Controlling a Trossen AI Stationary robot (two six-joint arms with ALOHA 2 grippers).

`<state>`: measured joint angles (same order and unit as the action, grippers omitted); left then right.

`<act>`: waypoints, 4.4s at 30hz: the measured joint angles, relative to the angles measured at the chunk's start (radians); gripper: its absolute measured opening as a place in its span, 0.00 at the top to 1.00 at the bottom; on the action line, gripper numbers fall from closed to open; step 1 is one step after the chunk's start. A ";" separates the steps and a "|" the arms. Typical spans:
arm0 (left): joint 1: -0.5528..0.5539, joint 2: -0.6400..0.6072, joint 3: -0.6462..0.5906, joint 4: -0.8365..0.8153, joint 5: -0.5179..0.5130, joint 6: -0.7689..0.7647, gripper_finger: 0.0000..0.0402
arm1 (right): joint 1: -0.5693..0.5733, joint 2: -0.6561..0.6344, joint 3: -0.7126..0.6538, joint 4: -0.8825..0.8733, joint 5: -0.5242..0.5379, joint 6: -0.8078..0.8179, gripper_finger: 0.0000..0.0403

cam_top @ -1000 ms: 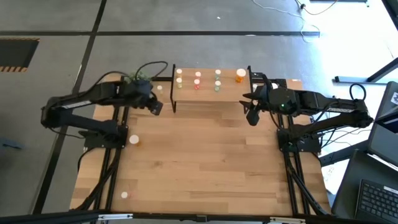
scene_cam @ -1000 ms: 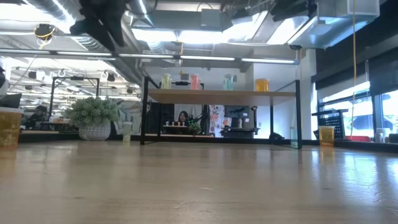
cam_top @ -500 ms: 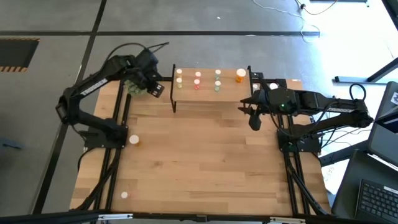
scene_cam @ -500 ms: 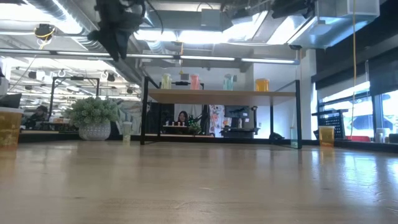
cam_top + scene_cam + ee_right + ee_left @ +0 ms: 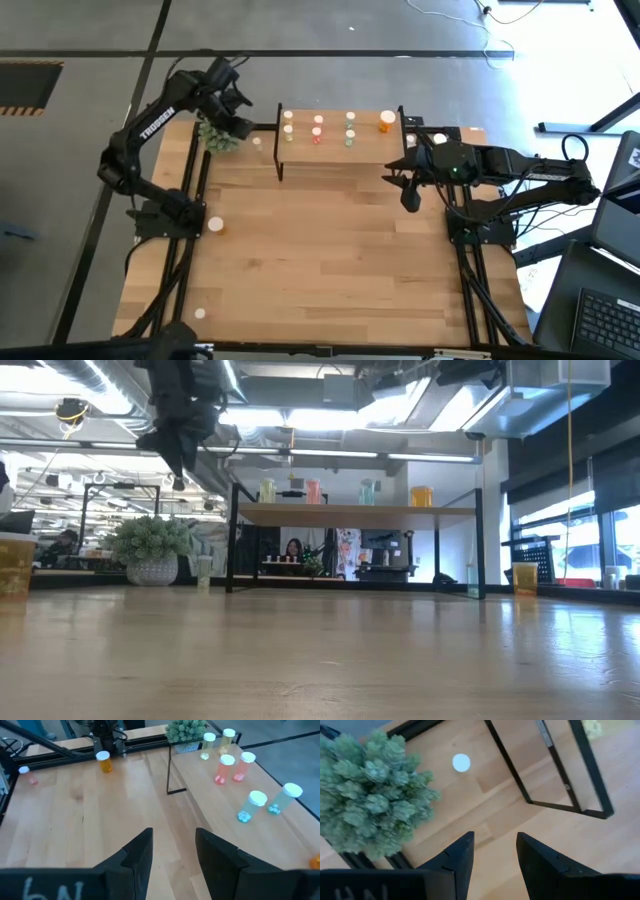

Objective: Pick and place medicine bottles onto shelf by color
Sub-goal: Put the yellow pill bottle on the shelf aligned with the other yellow pill bottles

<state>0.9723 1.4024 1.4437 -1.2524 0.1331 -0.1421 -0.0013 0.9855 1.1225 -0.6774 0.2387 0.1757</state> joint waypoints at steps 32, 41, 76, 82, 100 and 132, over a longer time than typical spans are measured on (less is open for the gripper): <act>0.080 0.231 -0.001 0.087 0.083 0.422 0.65 | 0.000 0.002 0.000 -0.008 0.265 0.026 0.62; 0.065 0.289 -0.001 0.116 0.053 0.670 0.65 | 0.000 0.002 0.000 -0.008 0.265 0.026 0.62; 0.055 0.309 -0.205 0.483 0.019 1.060 0.65 | 0.000 0.001 -0.001 -0.008 0.266 0.027 0.62; 0.057 0.309 -0.236 0.514 -0.011 1.034 0.65 | 0.000 0.001 -0.001 -0.008 0.266 0.029 0.62; 0.057 0.309 -0.239 0.508 -0.009 0.955 0.65 | 0.000 0.001 -0.001 -0.008 0.266 0.026 0.62; 0.057 0.309 -0.238 0.488 0.015 0.908 0.65 | 0.000 0.001 -0.001 -0.008 0.258 -0.025 0.62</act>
<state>1.0290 1.7111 1.2053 -0.7641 0.1478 0.7662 -0.0016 0.9863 1.1217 -0.6852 0.4969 0.1504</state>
